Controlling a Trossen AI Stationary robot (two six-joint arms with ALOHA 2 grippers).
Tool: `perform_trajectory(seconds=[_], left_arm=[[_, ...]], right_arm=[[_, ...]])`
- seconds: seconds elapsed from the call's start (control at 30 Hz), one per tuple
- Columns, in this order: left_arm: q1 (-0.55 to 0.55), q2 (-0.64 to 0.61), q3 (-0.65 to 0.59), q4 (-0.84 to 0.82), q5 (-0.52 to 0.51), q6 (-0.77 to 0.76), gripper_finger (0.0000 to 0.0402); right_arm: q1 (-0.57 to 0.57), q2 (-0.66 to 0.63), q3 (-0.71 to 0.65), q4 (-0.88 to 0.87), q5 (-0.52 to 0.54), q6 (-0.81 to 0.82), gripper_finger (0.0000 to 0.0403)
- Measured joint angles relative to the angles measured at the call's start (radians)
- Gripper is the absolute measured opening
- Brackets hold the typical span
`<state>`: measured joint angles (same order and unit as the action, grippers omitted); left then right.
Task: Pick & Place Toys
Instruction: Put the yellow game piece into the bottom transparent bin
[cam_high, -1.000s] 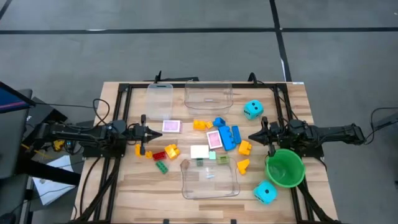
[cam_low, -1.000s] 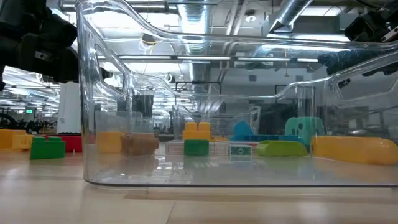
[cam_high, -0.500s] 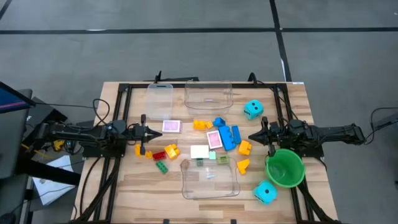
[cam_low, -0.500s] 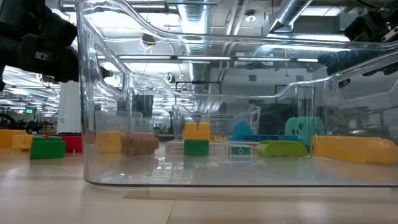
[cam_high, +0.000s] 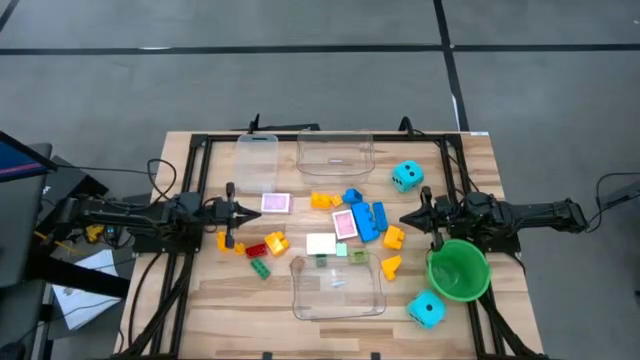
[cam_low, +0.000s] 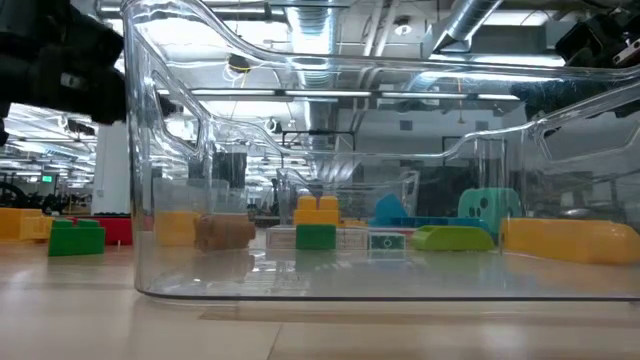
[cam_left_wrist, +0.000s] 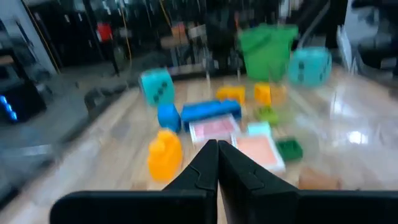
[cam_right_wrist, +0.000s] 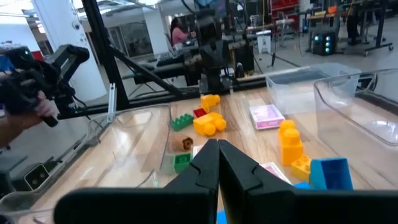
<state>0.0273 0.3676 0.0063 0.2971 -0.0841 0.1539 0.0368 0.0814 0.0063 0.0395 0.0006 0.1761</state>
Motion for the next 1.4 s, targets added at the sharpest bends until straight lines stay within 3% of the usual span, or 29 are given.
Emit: perform_trajectory(seconds=[0.1, 0.4, 0.57, 0.83, 1.03, 1.17, 1.4], left_arm=[[0.0, 0.0, 0.0, 0.146, 0.003, -0.01, 0.0003], [0.0, 0.0, 0.0, 0.659, 0.012, -0.259, 0.0003], [0.0, -0.001, 0.0, 0.862, 0.012, -0.273, 0.0003], [0.0, 0.003, 0.0, 0.845, 0.029, -0.289, 0.0003], [0.0, 0.002, 0.0, 0.887, 0.028, -0.28, 0.0003], [0.0, 0.002, 0.0, 0.895, 0.022, -0.15, 0.0003], [0.0, 0.002, 0.013, 0.897, -0.11, 0.067, 0.0022]], right_arm=[[0.0, 0.0, 0.0, 0.0, 0.0, 0.0, 0.0], [0.0, 0.0, 0.0, 0.092, 0.0, 0.0, 0.0], [0.0, 0.0, 0.0, 0.092, 0.0, 0.0, 0.0], [0.0, 0.0, 0.0, 0.113, 0.0, 0.0, 0.0], [-0.001, 0.0, 0.0, 0.33, 0.034, -0.004, 0.0], [-0.001, 0.0, 0.002, 0.474, 0.049, -0.148, 0.0], [0.0, 0.0, 0.061, 0.492, 0.141, -0.237, 0.0007]])
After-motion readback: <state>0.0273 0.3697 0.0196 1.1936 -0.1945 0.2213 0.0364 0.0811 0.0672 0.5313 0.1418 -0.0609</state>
